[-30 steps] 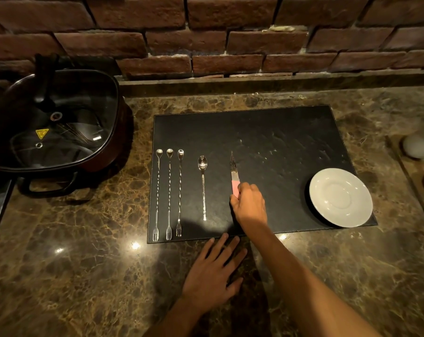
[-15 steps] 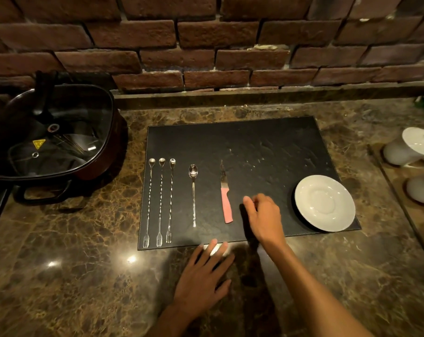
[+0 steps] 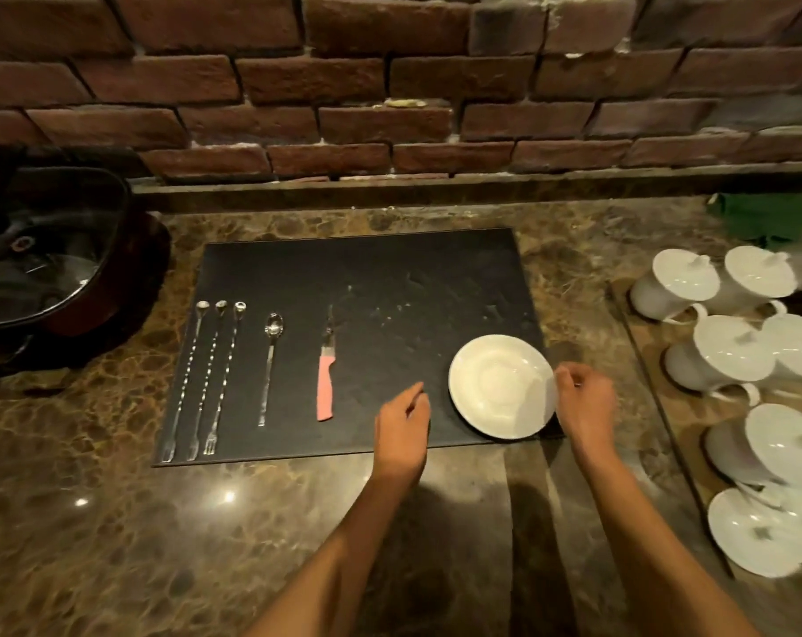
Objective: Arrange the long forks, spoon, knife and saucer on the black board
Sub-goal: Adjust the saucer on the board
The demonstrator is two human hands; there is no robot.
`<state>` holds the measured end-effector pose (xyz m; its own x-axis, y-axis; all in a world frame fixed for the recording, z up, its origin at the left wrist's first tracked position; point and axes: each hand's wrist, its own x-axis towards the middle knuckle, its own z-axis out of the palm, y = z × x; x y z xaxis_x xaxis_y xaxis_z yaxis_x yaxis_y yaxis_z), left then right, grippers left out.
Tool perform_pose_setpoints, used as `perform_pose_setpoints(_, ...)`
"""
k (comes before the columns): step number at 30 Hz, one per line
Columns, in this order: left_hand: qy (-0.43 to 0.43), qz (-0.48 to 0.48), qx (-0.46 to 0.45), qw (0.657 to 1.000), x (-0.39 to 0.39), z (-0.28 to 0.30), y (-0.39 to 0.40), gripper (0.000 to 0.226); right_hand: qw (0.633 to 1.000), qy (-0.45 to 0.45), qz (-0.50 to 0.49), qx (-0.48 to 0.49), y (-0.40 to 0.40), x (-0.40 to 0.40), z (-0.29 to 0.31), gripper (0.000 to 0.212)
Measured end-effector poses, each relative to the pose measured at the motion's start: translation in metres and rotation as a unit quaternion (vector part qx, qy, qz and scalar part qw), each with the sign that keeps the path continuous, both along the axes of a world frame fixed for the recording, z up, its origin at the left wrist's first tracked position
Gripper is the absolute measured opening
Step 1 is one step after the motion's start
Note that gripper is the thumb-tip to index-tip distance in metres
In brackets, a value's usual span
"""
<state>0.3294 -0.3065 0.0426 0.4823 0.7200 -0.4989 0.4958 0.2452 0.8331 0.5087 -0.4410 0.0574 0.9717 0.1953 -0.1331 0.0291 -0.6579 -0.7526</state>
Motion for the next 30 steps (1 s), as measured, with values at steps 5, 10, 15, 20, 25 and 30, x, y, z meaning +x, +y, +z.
perform_pose_setpoints(5, -0.043, 0.047, -0.064, 0.996, 0.048, 0.0, -0.019, 0.032, 0.998, 0.044, 0.043, -0.023, -0.003, 0.014, -0.024, 0.023)
perform_pose_setpoints(10, -0.111, 0.052, -0.071, 0.99, 0.046, 0.01, -0.031, 0.039, 0.996, 0.07, 0.037, 0.034, -0.008, 0.012, -0.038, 0.02)
perform_pose_setpoints(15, -0.105, 0.069, -0.041, 0.991, 0.053, 0.01, -0.028, 0.049, 0.997, 0.068, -0.02, 0.031, -0.005, 0.011, -0.042, 0.023)
perform_pose_setpoints(20, -0.119, 0.098, -0.028, 0.988, 0.054, 0.013, -0.016, 0.052, 0.994, 0.083, -0.011, 0.064, 0.014, 0.015, -0.04, 0.024)
perform_pose_setpoints(25, -0.109, 0.137, -0.014, 0.984, 0.055, 0.016, 0.021, 0.041, 0.987, 0.106, 0.035, 0.112, 0.055, 0.015, -0.033, 0.029)
perform_pose_setpoints(30, -0.074, 0.173, -0.02, 0.982, 0.06, 0.012, 0.054, 0.034, 0.989, 0.116, 0.035, 0.091, 0.094, 0.02, -0.038, 0.022)
